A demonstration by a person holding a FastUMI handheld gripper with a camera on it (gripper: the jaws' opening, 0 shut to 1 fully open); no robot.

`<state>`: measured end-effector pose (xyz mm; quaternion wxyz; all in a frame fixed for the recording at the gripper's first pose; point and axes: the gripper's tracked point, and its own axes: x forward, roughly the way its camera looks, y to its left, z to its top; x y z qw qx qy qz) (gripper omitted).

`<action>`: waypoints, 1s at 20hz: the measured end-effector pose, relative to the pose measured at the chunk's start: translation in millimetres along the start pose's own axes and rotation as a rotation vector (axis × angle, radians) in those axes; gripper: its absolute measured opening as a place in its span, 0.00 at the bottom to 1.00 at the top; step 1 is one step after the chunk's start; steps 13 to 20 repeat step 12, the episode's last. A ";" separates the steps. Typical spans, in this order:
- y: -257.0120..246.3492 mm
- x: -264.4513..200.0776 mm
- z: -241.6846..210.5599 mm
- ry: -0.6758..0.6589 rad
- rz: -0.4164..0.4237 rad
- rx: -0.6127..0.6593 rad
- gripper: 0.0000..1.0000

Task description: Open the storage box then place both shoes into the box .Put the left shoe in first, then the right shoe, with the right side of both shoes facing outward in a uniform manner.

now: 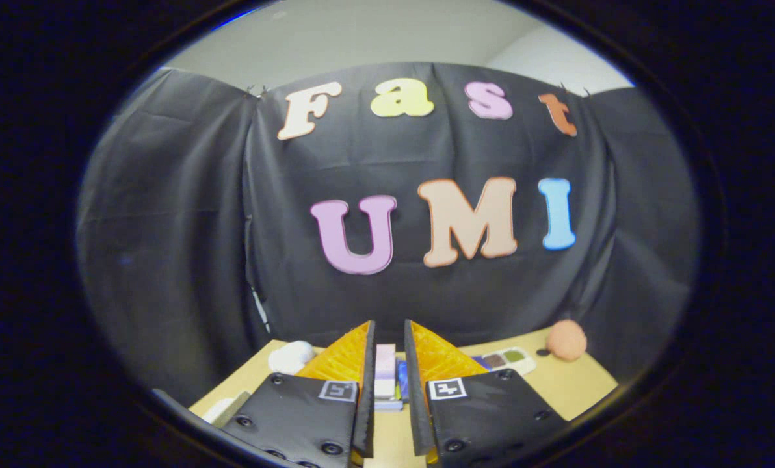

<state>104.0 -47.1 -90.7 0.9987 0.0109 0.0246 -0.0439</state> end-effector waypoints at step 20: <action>-48.8 -8.3 70.5 -0.144 -0.079 0.012 0.26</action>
